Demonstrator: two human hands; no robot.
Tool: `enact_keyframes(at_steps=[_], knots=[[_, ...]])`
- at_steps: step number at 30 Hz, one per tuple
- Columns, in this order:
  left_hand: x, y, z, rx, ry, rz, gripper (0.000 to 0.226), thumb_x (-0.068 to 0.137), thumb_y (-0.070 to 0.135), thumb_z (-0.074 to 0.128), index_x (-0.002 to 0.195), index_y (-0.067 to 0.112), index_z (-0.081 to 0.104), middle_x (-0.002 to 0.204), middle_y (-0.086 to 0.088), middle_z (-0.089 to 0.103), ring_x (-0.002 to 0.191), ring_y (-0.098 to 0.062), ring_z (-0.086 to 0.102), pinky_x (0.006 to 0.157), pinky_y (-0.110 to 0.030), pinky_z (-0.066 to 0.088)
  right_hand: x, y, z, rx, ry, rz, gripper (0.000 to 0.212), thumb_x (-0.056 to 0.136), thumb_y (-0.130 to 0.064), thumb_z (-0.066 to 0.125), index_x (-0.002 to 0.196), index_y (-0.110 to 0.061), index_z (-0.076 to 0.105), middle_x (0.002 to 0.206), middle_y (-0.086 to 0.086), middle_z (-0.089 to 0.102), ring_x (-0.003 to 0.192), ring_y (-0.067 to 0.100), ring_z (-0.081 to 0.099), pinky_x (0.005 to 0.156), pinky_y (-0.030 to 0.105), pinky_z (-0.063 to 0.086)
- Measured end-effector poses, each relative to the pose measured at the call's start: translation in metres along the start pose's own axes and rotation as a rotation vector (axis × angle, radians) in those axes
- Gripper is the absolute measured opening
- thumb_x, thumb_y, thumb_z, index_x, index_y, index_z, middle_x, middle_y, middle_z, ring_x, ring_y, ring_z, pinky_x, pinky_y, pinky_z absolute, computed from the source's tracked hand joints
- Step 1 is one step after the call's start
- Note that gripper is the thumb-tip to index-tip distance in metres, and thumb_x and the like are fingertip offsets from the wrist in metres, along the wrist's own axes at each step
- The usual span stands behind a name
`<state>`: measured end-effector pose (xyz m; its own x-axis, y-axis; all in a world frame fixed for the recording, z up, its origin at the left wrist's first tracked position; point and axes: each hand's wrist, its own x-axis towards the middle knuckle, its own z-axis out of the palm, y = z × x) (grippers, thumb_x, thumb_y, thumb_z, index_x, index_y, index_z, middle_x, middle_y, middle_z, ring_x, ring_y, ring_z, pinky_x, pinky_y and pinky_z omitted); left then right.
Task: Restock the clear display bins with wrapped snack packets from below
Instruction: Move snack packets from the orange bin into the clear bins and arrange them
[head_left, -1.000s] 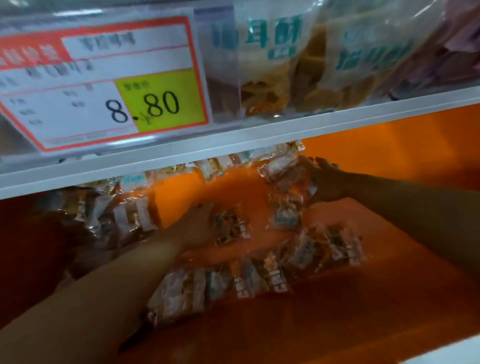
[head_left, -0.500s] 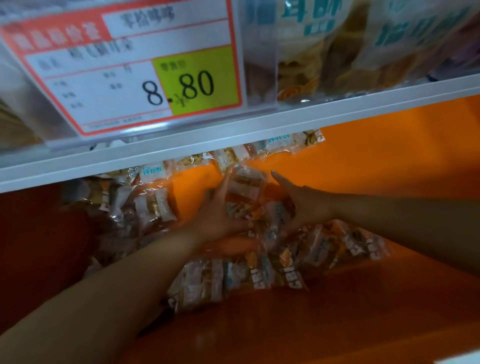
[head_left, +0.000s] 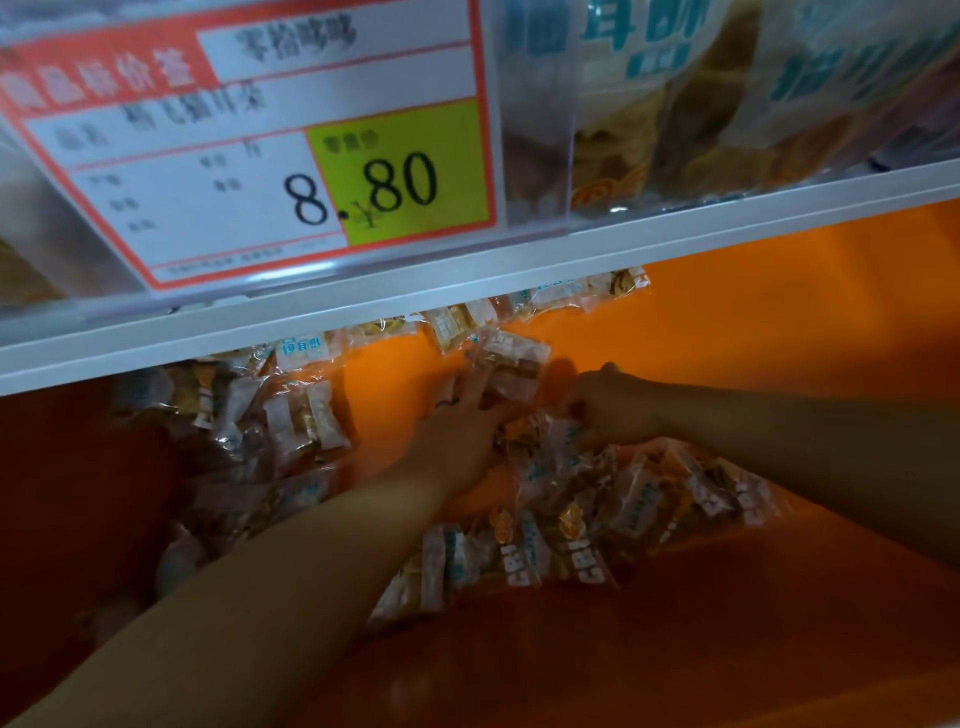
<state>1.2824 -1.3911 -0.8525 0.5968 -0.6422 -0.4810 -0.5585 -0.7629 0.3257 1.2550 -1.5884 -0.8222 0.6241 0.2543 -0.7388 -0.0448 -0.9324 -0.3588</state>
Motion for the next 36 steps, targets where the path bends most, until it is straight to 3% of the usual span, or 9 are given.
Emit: enact_keyframes(at_steps=[6,9,11,15,19,22,27,33,36], knots=[[-0.002,-0.007,-0.006,0.108,0.098,0.074,0.072,0.087,0.017,0.063,0.148,0.024,0.026,0.156,-0.002,0.018,0.14,-0.034,0.016,0.105,-0.039,0.035,0.002,-0.003,0.01,0.105,0.03,-0.012,0.061,0.084,-0.028,0.069,0.134,-0.021,0.036,0.114,0.006,0.042,0.118,0.029,0.033,0.083,0.036,0.039],[-0.002,-0.013,-0.008,0.122,0.075,0.029,0.082,0.089,0.022,0.063,0.152,0.026,0.011,0.158,-0.003,0.012,0.141,-0.032,0.015,0.104,-0.038,0.037,0.004,-0.004,0.008,0.044,0.027,-0.016,0.073,0.086,-0.029,0.068,0.145,-0.022,0.025,0.137,0.006,0.043,0.124,0.031,0.032,0.093,0.033,0.035],[-0.005,-0.015,-0.009,0.141,0.05,0.008,0.078,0.092,0.025,0.059,0.152,0.029,0.009,0.158,-0.007,0.009,0.141,-0.035,0.013,0.103,-0.039,0.038,0.003,-0.004,0.005,-0.013,-0.018,-0.03,0.067,0.089,-0.03,0.064,0.146,-0.023,0.028,0.138,0.004,0.044,0.124,0.031,0.035,0.097,0.03,0.026],[-0.009,-0.018,-0.01,0.136,0.061,-0.027,0.065,0.094,0.027,0.056,0.149,0.03,0.022,0.157,-0.009,0.009,0.14,-0.036,0.015,0.099,-0.04,0.042,0.005,0.001,0.002,-0.088,-0.051,-0.023,0.034,0.092,-0.029,0.06,0.123,-0.018,0.054,0.088,-0.007,0.051,0.097,0.021,0.042,0.11,0.039,0.018],[-0.013,-0.025,-0.01,0.121,0.069,-0.015,0.058,0.092,0.022,0.059,0.144,0.023,0.034,0.159,-0.005,0.008,0.143,-0.033,0.01,0.1,-0.038,0.043,-0.004,0.0,-0.007,-0.065,-0.052,0.009,0.039,0.092,-0.031,0.059,0.128,-0.018,0.052,0.119,0.004,0.053,0.117,0.027,0.037,0.096,0.032,0.027],[-0.013,-0.033,-0.011,0.038,0.025,-0.02,0.059,0.089,0.023,0.064,0.142,0.019,0.039,0.158,-0.003,0.013,0.143,-0.031,0.011,0.109,-0.037,0.032,-0.005,-0.001,-0.009,0.038,-0.034,-0.009,0.035,0.088,-0.027,0.066,0.119,-0.015,0.056,0.115,0.006,0.055,0.1,0.019,0.047,0.072,0.022,0.034],[-0.012,-0.041,-0.009,-0.16,0.095,-0.047,0.037,0.083,0.013,0.069,0.118,0.016,0.058,0.137,-0.003,0.04,0.126,-0.025,0.035,0.096,-0.027,0.035,-0.004,-0.003,-0.005,0.17,-0.038,-0.074,0.019,0.084,-0.022,0.07,0.092,-0.018,0.053,0.086,-0.009,0.048,0.084,0.017,0.048,0.073,0.028,0.038],[-0.012,-0.046,-0.011,-0.255,0.1,-0.018,0.021,0.078,0.007,0.073,0.097,0.01,0.066,0.114,-0.006,0.053,0.106,-0.022,0.05,0.088,-0.026,0.04,-0.005,-0.004,-0.004,0.258,-0.033,-0.066,0.048,0.083,-0.021,0.072,0.128,-0.018,0.053,0.12,0.0,0.054,0.104,0.017,0.054,0.081,0.025,0.042],[-0.013,-0.048,-0.017,-0.257,0.067,-0.01,0.017,0.077,0.01,0.075,0.091,0.009,0.065,0.101,-0.001,0.05,0.096,-0.018,0.052,0.079,-0.024,0.04,-0.008,-0.006,-0.005,0.237,-0.018,-0.089,0.038,0.084,-0.017,0.071,0.12,-0.012,0.061,0.097,-0.011,0.059,0.077,-0.002,0.051,0.069,0.013,0.038]])
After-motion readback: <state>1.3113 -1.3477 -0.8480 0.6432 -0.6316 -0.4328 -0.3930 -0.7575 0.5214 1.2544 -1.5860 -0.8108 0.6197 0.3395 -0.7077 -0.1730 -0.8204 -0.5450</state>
